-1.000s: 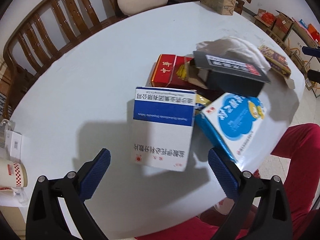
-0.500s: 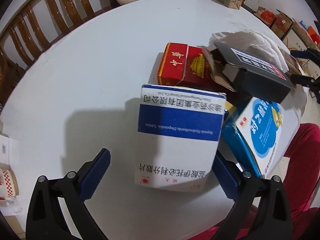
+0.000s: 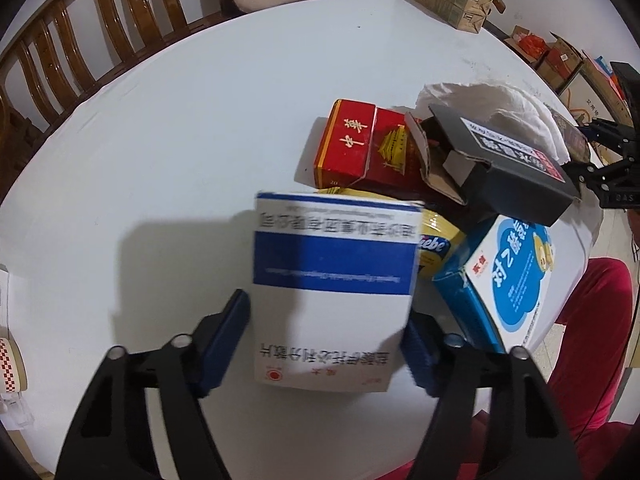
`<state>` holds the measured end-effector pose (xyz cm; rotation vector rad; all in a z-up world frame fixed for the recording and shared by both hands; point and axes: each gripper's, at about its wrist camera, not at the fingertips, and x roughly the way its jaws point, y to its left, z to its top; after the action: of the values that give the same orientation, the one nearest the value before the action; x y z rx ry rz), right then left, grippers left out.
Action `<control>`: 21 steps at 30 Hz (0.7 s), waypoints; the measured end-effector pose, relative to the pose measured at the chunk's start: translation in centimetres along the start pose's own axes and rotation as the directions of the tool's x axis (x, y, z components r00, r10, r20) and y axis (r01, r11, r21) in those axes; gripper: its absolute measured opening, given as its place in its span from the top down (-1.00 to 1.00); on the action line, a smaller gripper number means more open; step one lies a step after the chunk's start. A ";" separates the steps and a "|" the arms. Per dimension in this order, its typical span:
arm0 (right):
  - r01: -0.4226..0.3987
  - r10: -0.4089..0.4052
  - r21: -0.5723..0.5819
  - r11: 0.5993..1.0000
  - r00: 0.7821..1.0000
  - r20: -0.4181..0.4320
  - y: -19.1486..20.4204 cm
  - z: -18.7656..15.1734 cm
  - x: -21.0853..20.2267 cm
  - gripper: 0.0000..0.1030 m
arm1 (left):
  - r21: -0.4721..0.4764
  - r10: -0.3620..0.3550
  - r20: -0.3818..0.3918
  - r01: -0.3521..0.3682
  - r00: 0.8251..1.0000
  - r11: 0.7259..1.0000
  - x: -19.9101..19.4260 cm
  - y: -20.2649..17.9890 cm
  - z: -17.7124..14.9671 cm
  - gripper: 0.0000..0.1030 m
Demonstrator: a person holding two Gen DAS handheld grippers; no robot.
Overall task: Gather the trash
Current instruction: 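Grasp the white-blue medicine box with the left tool while the right tool grasps the playing-card box, then carry both held boxes down over the white plastic trash bag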
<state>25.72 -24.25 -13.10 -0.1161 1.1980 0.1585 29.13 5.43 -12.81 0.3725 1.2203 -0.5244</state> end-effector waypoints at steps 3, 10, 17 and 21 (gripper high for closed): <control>-0.003 0.003 0.003 1.000 1.000 0.005 0.0 0.1 -0.1 -0.16 | -0.007 0.000 -0.003 0.000 1.000 1.000 -0.3 -0.4 -0.2 -0.17; -0.011 0.010 0.044 0.999 0.999 0.031 -0.4 -0.2 -0.8 -0.13 | -0.050 0.014 0.022 -0.013 1.000 0.999 -0.9 -0.1 -0.6 -0.16; 0.021 -0.026 0.055 0.998 0.996 0.087 -0.4 -0.8 -3.2 -0.13 | -0.079 0.043 0.047 -0.039 0.998 0.996 -2.1 0.4 -0.6 -0.16; 0.032 -0.038 0.049 0.998 0.991 0.132 0.1 -1.2 -5.3 -0.13 | -0.098 0.059 0.067 -0.052 0.996 0.994 -3.5 0.2 -0.9 -0.16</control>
<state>22.70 -24.63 -8.62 -0.0846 1.0656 0.1054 27.69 6.68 -9.72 0.3031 1.1596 -0.4255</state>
